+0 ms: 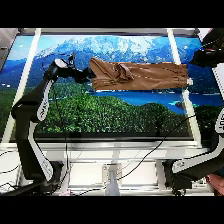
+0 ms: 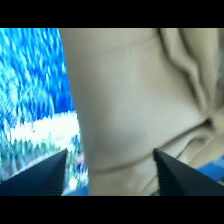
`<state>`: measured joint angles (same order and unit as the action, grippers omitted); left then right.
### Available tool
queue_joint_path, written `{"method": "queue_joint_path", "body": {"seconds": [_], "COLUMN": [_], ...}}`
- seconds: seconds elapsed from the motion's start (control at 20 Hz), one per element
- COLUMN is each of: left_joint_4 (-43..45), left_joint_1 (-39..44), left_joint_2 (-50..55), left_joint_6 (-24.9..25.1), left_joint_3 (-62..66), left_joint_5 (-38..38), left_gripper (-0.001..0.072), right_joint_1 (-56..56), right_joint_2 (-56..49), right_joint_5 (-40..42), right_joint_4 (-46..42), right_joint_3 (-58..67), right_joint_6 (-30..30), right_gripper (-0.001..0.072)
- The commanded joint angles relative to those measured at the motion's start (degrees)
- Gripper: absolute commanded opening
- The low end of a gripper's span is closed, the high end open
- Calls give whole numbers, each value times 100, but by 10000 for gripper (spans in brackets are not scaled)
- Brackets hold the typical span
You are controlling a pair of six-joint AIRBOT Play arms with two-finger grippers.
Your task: Fold the clothes and pants, and hang the long-sleeved shirts on hangers.
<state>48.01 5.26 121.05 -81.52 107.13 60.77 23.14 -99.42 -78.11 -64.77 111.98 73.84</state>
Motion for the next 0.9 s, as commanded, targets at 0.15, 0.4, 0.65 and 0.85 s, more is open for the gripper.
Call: {"method": "queue_joint_path", "body": {"seconds": [0.15,0.4,0.65,0.85], "left_joint_4": [857,-103,-769,-87], "left_joint_1": [225,442,621,721], "left_joint_2": [-92,-33,216,125], "left_joint_6": [-238,-229,-212,-487], "left_joint_3": [4,2,2,2], "left_joint_5": [501,376,304,280], "left_gripper": [422,429,17,21], "right_joint_1": [2,2,2,4], "right_joint_2": [-2,-2,-2,9], "right_joint_5": [-46,-72,-105,-96], "right_joint_4": [20,72,72,46], "right_joint_3": [-2,-2,-2,-2], "right_joint_6": [4,4,2,2], "right_gripper": [33,33,33,33]}}
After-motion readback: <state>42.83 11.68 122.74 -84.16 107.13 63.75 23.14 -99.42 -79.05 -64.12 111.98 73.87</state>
